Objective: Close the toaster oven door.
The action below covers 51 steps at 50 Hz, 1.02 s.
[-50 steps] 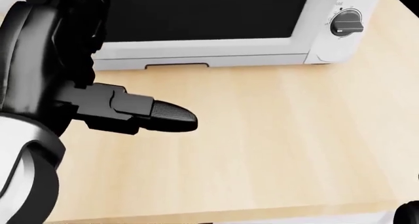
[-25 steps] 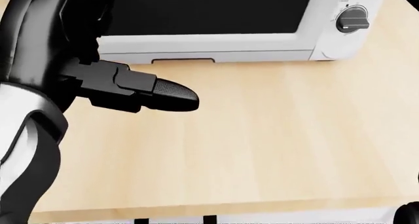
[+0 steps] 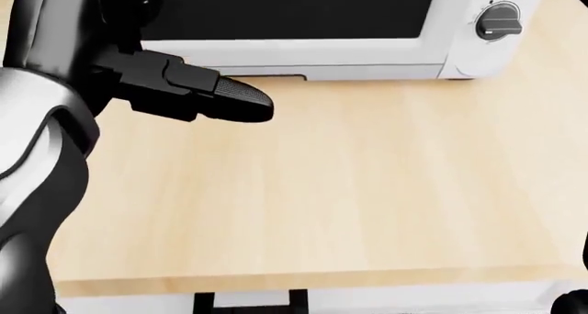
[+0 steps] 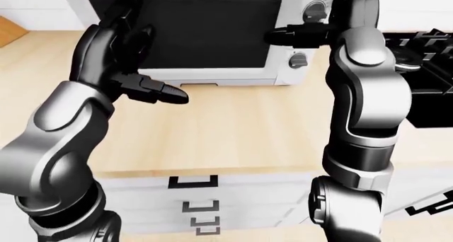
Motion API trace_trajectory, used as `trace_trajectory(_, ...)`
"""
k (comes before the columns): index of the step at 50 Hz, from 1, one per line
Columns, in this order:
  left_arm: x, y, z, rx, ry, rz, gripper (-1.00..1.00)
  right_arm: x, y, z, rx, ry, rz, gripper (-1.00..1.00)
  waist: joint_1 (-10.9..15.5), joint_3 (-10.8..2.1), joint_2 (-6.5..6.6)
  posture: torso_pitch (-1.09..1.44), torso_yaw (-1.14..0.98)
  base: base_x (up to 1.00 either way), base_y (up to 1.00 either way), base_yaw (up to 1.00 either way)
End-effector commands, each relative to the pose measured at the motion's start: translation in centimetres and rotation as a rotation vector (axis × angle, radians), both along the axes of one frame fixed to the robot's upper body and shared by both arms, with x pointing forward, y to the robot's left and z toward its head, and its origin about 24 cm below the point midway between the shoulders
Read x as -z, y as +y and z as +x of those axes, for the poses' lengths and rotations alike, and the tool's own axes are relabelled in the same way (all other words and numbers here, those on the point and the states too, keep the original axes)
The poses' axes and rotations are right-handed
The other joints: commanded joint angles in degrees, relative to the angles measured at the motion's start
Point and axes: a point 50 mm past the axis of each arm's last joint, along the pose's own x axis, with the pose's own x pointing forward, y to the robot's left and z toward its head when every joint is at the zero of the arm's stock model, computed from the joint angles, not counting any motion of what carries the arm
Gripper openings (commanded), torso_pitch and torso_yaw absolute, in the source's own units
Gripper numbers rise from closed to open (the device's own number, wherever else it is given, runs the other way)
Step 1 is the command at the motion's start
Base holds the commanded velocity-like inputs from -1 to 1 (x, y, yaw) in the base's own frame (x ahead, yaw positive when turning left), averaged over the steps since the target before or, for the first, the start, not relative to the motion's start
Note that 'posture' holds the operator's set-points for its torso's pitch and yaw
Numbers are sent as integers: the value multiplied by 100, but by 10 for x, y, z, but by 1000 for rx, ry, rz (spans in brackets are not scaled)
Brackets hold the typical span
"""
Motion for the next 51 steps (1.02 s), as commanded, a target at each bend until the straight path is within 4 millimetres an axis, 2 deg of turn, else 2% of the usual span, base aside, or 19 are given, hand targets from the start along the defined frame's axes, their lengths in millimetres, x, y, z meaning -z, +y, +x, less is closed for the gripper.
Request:
trace_trajectory(1,-20,8,-4,-54,-126,-23,100,-18,1,-8,-5,-86,-12,100,10,-157,-22,0,0,0,0,0)
trace_trajectory(6,-16,7,0,-55,-116,-18,100,-16,1,-8,-4,-84,-12,100,12,-162,-18,0,0,0,0,0)
trace_trajectory(20,-23,9,14,-54,-98,-20,100,-18,0,-8,2,-82,-15,100,15,-173,-9,0,0,0,0,0)
trace_trajectory(22,-22,9,23,-51,-78,-9,100,-17,-1,-7,8,-79,-15,100,13,-166,-8,0,0,0,0,0)
trace_trajectory(51,-9,8,42,-22,9,29,100,-14,-2,-8,13,-75,-12,100,26,-187,-2,0,0,0,0,0)
